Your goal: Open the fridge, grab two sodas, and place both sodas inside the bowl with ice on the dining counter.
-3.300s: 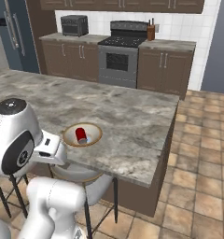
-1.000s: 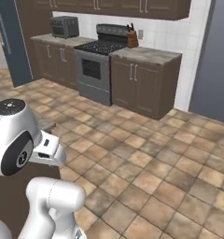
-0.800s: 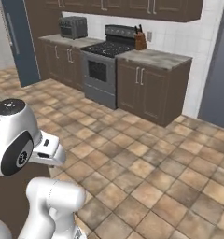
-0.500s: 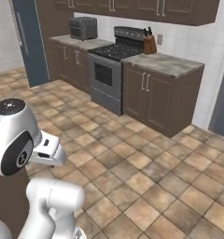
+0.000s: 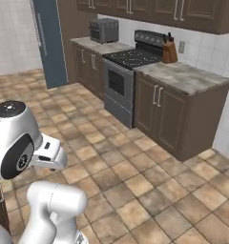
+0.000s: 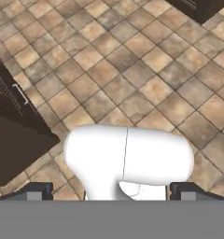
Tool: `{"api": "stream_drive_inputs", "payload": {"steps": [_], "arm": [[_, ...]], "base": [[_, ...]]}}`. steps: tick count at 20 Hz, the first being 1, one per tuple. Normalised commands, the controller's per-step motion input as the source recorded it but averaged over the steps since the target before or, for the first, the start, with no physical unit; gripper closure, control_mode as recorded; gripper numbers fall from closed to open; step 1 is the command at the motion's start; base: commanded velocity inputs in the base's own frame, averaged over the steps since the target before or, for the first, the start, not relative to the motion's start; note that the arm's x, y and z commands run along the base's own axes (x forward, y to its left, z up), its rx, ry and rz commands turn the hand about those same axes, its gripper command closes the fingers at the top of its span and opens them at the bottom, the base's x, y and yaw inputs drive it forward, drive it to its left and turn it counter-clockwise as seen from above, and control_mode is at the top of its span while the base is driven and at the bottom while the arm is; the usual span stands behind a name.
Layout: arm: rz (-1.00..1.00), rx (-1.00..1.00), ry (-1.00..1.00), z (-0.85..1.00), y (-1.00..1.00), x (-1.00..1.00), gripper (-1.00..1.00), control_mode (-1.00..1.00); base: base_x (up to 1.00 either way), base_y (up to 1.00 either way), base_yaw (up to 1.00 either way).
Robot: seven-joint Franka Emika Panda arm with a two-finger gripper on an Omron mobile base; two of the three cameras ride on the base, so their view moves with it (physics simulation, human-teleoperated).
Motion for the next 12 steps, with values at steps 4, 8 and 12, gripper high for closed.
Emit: {"api": "stream_drive_inputs", "payload": {"steps": [4,8,12], "arm": [[0.00,0.00,0.00,0.00,0.00,0.00,-1.00,1.00],[0.00,0.00,0.00,0.00,0.00,0.00,-1.00,1.00],[0.00,0.00,0.00,0.00,0.00,0.00,-1.00,1.00]], "base": [[0.90,-0.56,0.36],[0.94,-0.53,0.36],[1.00,-0.43,0.35]]}}
